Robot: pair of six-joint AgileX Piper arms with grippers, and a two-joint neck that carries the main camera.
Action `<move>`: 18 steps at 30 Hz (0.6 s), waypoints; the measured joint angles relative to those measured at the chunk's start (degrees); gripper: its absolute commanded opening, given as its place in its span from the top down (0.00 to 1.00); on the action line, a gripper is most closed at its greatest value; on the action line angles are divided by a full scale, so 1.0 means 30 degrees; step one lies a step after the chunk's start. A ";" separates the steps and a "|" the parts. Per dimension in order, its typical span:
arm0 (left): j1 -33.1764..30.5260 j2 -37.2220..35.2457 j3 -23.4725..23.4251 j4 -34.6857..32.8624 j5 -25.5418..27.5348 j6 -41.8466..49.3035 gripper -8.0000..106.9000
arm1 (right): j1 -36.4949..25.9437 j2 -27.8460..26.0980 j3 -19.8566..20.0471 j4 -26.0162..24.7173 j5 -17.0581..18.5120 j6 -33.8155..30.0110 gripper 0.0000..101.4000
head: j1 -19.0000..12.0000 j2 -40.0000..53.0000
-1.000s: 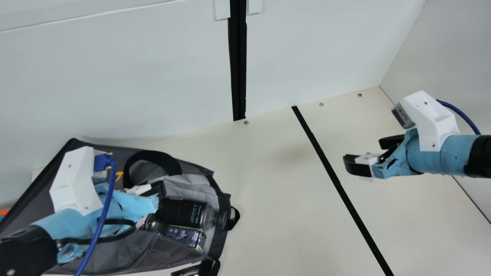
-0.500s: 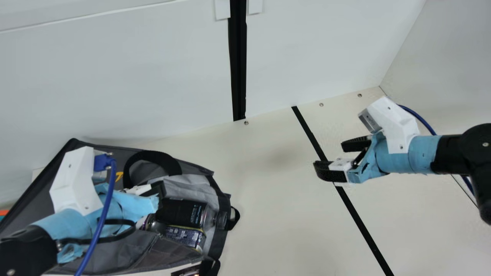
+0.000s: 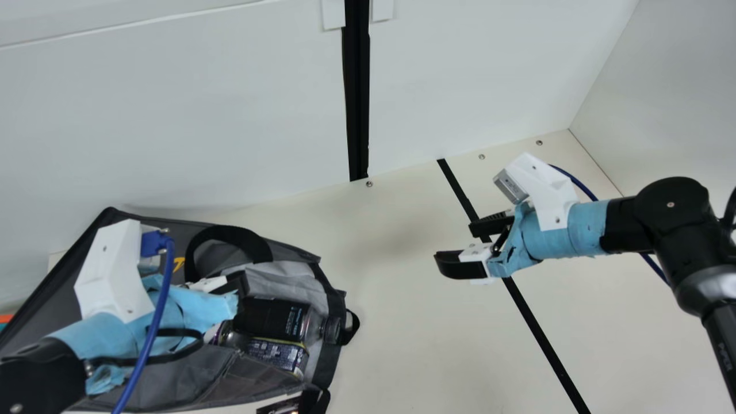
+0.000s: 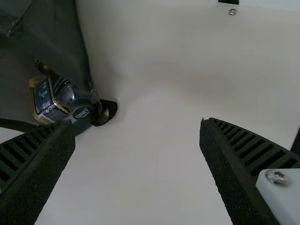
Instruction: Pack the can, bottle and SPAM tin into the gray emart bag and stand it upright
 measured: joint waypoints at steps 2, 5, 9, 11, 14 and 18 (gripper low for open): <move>0.0000 0.0000 0.0000 0.0000 0.0000 0.0000 1.00 | 0.0338 0.0239 0.0063 0.0160 0.0000 -0.0190 0.06 | 0.0000 -0.0029; 0.0000 0.0000 0.0000 0.0000 0.0000 0.0000 1.00 | 0.0791 0.0600 0.0099 0.0300 0.0000 -0.0413 0.06 | 0.0000 -0.0029; 0.0000 0.0000 0.0000 0.0000 0.0000 0.0000 1.00 | 0.1458 0.1066 0.0105 0.0537 0.0000 -0.0729 0.06 | 0.0000 -0.0029; 0.0000 0.0000 0.0000 0.0000 0.0000 0.0000 1.00 | 0.1744 0.1306 0.0105 0.0624 0.0000 -0.0870 0.06 | 0.0000 0.0000; 0.0000 0.0000 0.0000 0.0000 0.0000 0.0000 1.00 | 0.2153 0.1701 0.0060 0.0762 0.0000 -0.1131 0.06 | 0.0000 -0.0029; 0.0000 0.0000 0.0000 0.0000 0.0000 0.0000 1.00 | 0.2665 0.2205 -0.0045 0.0861 0.0020 -0.1403 0.06 | 0.0000 0.0000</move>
